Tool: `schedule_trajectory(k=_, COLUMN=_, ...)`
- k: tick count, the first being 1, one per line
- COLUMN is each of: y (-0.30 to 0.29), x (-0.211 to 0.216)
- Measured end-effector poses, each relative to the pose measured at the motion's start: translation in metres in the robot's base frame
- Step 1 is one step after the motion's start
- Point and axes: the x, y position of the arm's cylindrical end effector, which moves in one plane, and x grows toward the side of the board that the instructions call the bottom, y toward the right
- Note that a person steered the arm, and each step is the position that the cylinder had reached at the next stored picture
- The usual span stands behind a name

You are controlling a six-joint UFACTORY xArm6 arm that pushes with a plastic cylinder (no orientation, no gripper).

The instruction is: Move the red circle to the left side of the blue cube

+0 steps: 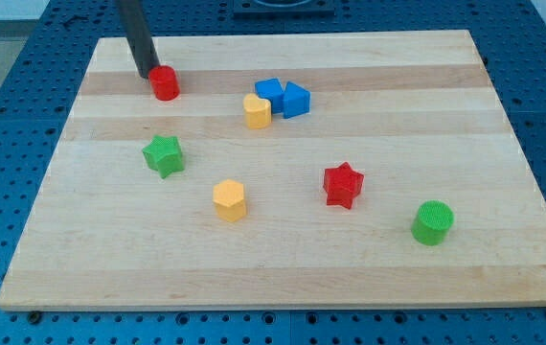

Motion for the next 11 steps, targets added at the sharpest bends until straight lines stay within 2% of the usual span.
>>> schedule_trajectory(k=1, y=0.018, x=0.017)
schedule_trajectory(k=3, y=-0.016, x=0.007)
schedule_trajectory(k=5, y=-0.027, x=0.027)
schedule_trajectory(k=6, y=-0.023, x=0.038)
schedule_trajectory(k=9, y=0.068, x=0.059)
schedule_trajectory(k=10, y=0.06, x=0.063)
schedule_trajectory(k=11, y=0.034, x=0.09)
